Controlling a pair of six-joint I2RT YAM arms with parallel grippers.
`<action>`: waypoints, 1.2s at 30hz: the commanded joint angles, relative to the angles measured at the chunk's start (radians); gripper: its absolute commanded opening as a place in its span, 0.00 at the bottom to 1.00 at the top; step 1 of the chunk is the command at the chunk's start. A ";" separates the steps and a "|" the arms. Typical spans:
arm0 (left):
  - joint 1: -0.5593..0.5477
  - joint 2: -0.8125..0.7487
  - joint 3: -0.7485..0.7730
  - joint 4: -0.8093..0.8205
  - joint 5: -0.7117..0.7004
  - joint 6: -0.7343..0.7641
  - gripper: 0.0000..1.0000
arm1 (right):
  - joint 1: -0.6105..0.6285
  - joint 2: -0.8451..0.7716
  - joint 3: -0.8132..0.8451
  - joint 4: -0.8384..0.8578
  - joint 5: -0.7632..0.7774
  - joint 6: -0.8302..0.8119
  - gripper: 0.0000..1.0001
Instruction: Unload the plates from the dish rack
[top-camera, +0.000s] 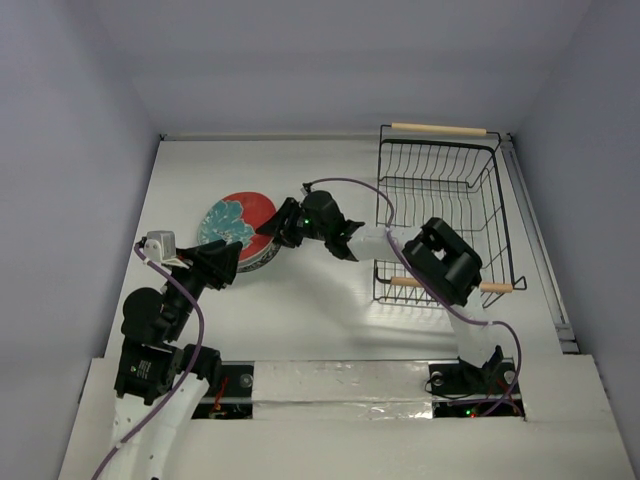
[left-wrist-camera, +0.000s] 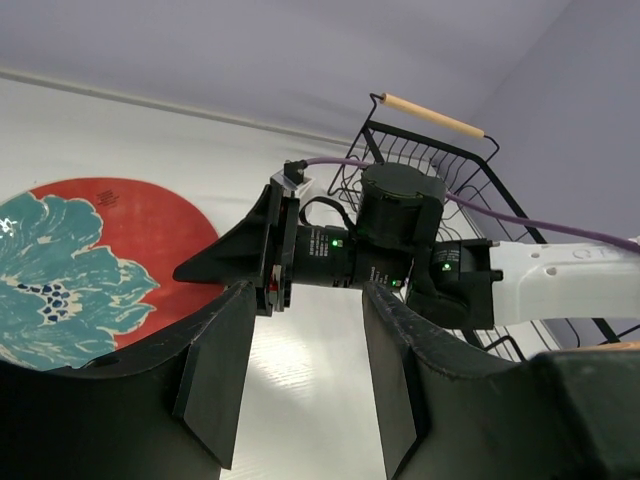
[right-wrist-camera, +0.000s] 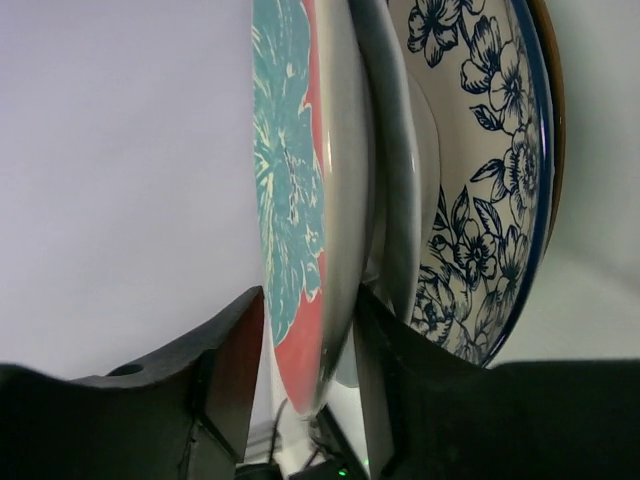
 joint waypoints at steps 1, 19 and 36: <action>0.004 0.000 0.001 0.050 0.005 -0.002 0.44 | 0.024 -0.096 0.029 0.070 -0.006 -0.047 0.49; 0.004 0.003 0.009 0.033 -0.029 -0.002 0.56 | 0.051 -0.362 -0.161 -0.155 0.190 -0.289 0.98; 0.004 0.017 0.068 0.038 0.020 -0.009 0.78 | 0.051 -1.490 -0.515 -0.523 0.809 -0.625 0.24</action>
